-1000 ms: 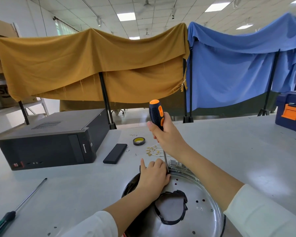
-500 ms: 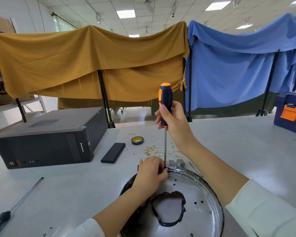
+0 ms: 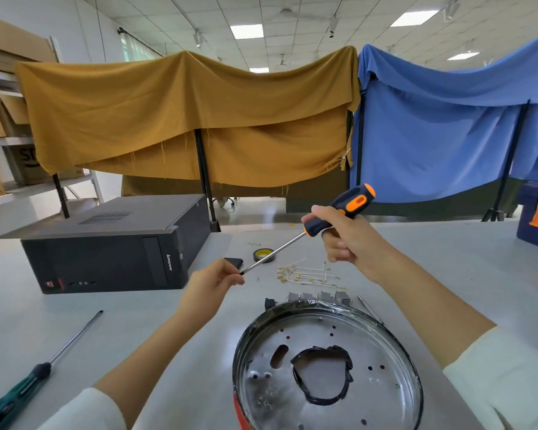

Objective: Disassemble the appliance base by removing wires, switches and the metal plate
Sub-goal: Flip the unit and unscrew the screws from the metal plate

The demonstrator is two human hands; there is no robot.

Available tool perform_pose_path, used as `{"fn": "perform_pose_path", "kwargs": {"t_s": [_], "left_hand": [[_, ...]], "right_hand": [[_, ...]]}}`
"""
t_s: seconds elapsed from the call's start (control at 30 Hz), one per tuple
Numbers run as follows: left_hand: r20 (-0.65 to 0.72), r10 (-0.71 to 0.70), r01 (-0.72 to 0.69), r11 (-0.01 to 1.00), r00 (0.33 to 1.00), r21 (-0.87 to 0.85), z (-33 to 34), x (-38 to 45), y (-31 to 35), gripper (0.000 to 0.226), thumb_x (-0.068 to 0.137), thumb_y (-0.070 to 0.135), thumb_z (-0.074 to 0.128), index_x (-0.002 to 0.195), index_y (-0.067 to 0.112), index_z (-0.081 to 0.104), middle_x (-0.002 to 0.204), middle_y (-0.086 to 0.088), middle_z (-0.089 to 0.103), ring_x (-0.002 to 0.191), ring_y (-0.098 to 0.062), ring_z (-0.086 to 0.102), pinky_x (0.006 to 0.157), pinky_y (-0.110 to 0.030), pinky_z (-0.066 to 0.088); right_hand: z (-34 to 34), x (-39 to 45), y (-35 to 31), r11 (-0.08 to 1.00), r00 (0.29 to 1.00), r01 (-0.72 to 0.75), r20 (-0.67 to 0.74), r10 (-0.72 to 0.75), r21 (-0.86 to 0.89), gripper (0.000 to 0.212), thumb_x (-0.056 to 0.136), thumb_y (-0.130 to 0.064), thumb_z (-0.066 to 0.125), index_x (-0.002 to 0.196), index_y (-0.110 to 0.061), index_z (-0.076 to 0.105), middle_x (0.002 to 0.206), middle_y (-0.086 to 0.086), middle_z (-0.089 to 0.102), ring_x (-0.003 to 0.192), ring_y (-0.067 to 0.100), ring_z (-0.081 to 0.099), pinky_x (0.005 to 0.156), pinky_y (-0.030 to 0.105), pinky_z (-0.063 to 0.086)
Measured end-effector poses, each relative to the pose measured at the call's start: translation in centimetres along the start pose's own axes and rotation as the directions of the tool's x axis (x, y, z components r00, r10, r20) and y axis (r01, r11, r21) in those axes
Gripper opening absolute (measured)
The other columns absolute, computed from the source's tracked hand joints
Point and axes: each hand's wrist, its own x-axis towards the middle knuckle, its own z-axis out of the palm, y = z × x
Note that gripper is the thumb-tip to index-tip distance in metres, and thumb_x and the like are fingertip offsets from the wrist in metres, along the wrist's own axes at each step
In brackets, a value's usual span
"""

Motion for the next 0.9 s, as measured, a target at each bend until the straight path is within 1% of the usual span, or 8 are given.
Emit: {"fn": "perform_pose_path", "kwargs": {"t_s": [0.1, 0.23, 0.3, 0.37, 0.5, 0.6, 0.7, 0.9], "left_hand": [[-0.050, -0.075, 0.068, 0.988, 0.996, -0.138, -0.8, -0.5, -0.7, 0.017, 0.082, 0.013, 0.067, 0.071, 0.025, 0.065, 0.073, 0.002, 0.071, 0.071, -0.012, 0.065, 0.060, -0.009, 0.045], [-0.056, -0.135, 0.126, 0.982, 0.989, -0.141, -1.2, -1.3, -2.6, 0.016, 0.084, 0.013, 0.065, 0.072, 0.023, 0.064, 0.070, 0.009, 0.071, 0.070, 0.001, 0.063, 0.063, -0.010, 0.041], [-0.062, -0.174, 0.166, 0.978, 0.983, -0.124, -1.2, -1.6, -3.7, 0.014, 0.084, 0.016, 0.065, 0.073, 0.024, 0.065, 0.069, 0.008, 0.069, 0.066, 0.001, 0.060, 0.061, -0.015, 0.040], [-0.074, -0.208, 0.199, 0.974, 0.975, -0.107, -0.6, -1.4, -4.3, 0.012, 0.083, 0.019, 0.067, 0.073, 0.025, 0.066, 0.068, 0.009, 0.068, 0.063, 0.001, 0.060, 0.056, -0.012, 0.038], [-0.020, -0.200, 0.199, 0.979, 0.980, -0.044, 2.0, 0.1, -4.6, 0.009, 0.084, 0.019, 0.067, 0.077, 0.025, 0.068, 0.070, 0.013, 0.067, 0.062, 0.001, 0.061, 0.058, -0.012, 0.039], [0.074, -0.175, 0.164, 0.977, 0.982, 0.135, 4.2, 2.2, -5.5, 0.010, 0.088, 0.016, 0.063, 0.092, 0.020, 0.072, 0.081, 0.011, 0.067, 0.072, -0.003, 0.060, 0.063, -0.008, 0.038], [0.128, -0.174, 0.126, 0.940, 0.976, 0.318, 5.9, 4.8, -6.2, 0.015, 0.089, 0.017, 0.061, 0.101, 0.015, 0.070, 0.105, 0.000, 0.068, 0.096, -0.018, 0.061, 0.080, -0.024, 0.044], [0.156, -0.260, 0.157, 0.864, 0.953, 0.479, 9.4, 9.2, -6.8, 0.007, 0.085, 0.021, 0.065, 0.092, 0.021, 0.066, 0.103, -0.003, 0.067, 0.095, -0.024, 0.060, 0.072, -0.032, 0.048]], "right_hand": [[0.5, -0.5, 0.1, 0.989, 0.998, 0.016, 0.056, -0.024, 0.144, 0.024, 0.090, -0.026, 0.057, 0.099, -0.007, 0.068, 0.047, -0.001, 0.039, 0.037, 0.011, 0.029, 0.043, 0.022, 0.032], [-0.1, -0.2, -0.4, 0.960, 0.988, 0.103, -0.136, -0.069, 0.259, 0.013, 0.090, -0.025, 0.057, 0.086, -0.017, 0.067, 0.054, 0.000, 0.058, 0.042, 0.013, 0.047, 0.048, 0.024, 0.044], [-0.8, -0.1, 0.3, 0.981, 0.985, 0.162, -0.071, -0.155, 0.111, 0.007, 0.092, -0.024, 0.058, 0.095, -0.019, 0.062, 0.076, 0.006, 0.072, 0.059, 0.021, 0.066, 0.059, 0.029, 0.056], [-0.6, -0.3, 2.5, 0.956, 0.979, 0.200, 0.089, -0.184, -0.215, 0.014, 0.088, -0.022, 0.065, 0.099, -0.019, 0.056, 0.093, 0.006, 0.073, 0.079, 0.024, 0.071, 0.073, 0.034, 0.058], [1.0, -0.3, 8.3, 0.744, 0.947, 0.200, 0.320, 0.019, -0.637, 0.037, 0.076, -0.020, 0.078, 0.099, -0.026, 0.050, 0.101, -0.002, 0.060, 0.094, 0.017, 0.062, 0.083, 0.029, 0.052], [1.0, -0.1, 10.8, 0.617, 0.935, 0.234, 0.348, 0.070, -0.752, 0.040, 0.074, -0.031, 0.077, 0.097, -0.038, 0.045, 0.094, -0.017, 0.057, 0.088, 0.010, 0.055, 0.072, 0.017, 0.043], [1.1, 0.2, 11.6, 0.513, 0.944, 0.259, 0.326, 0.043, -0.818, 0.036, 0.079, -0.031, 0.068, 0.096, -0.047, 0.040, 0.094, -0.021, 0.057, 0.091, 0.011, 0.055, 0.080, 0.033, 0.046], [0.8, 0.4, 12.5, 0.520, 0.945, 0.250, 0.323, 0.053, -0.817, 0.041, 0.079, -0.030, 0.068, 0.096, -0.049, 0.036, 0.096, -0.014, 0.061, 0.090, 0.019, 0.058, 0.080, 0.043, 0.048]]}}
